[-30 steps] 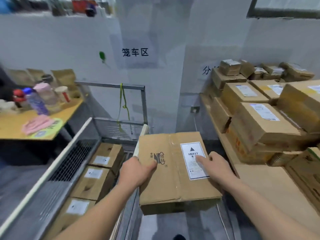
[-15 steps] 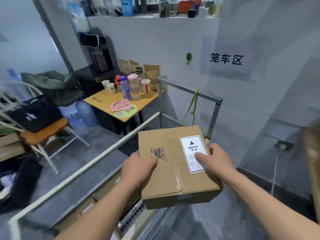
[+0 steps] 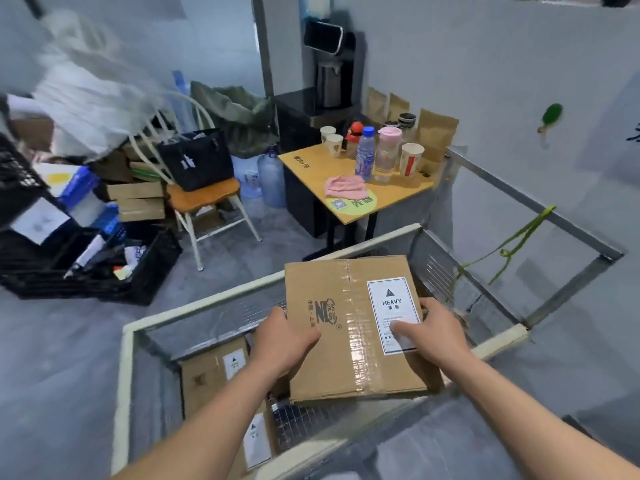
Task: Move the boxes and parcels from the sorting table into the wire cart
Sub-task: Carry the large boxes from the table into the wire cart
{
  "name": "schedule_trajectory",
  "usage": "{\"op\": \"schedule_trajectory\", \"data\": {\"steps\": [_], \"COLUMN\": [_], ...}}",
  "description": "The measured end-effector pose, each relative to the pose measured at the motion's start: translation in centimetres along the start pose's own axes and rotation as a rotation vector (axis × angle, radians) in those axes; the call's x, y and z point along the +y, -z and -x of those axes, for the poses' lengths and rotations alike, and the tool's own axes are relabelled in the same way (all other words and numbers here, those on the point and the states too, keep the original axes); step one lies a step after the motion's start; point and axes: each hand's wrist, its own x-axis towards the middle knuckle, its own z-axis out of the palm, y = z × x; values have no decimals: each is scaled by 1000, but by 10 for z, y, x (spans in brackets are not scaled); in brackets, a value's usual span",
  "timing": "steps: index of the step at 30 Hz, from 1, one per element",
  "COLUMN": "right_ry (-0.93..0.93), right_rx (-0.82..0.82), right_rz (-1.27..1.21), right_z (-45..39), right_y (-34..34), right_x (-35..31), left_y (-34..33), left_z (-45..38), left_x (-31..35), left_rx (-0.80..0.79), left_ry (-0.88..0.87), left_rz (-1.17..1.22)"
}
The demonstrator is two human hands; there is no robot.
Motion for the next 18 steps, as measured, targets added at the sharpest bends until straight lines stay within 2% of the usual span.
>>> {"op": "schedule_trajectory", "data": {"steps": [8,18], "right_ry": [39,42], "right_rx": [-63,-190], "right_rz": [35,55], "right_z": [-43,-91], "right_y": [-59,-126], "right_x": [-48,-55], "left_y": [28,20], "left_z": [-53,-93], "left_x": [-41,-97], "left_rx": [5,1], "left_ry": [78,215], "left_rz": [57,124]}}
